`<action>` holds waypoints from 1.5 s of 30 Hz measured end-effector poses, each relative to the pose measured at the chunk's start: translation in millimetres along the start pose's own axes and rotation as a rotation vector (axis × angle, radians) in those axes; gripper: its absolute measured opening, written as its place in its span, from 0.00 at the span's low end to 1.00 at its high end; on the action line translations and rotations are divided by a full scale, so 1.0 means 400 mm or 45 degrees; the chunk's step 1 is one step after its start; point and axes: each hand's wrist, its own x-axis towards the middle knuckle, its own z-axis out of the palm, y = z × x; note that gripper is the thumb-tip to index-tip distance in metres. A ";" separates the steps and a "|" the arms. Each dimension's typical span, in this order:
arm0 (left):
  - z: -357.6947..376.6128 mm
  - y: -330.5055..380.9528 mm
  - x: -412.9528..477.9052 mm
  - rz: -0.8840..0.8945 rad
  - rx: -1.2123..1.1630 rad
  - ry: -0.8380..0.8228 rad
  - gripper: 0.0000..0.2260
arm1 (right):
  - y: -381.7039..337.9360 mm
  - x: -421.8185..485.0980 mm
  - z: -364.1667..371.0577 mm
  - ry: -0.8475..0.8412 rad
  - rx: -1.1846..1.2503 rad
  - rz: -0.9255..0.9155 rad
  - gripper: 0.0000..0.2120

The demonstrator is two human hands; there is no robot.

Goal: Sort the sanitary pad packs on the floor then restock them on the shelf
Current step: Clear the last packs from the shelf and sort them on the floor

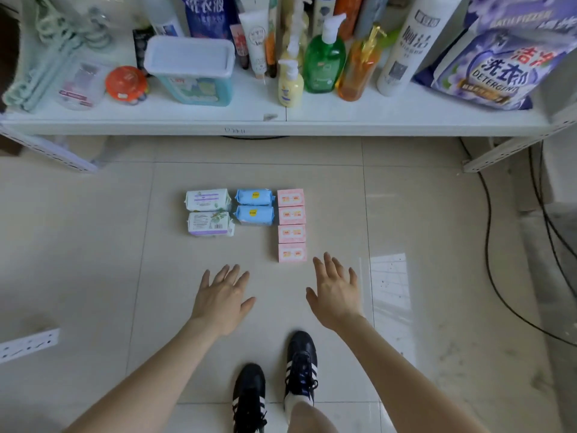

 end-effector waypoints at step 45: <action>-1.501 -0.265 -1.287 -0.236 0.368 1.628 0.27 | -0.642 -0.910 -1.594 1.491 -0.300 -0.392 0.27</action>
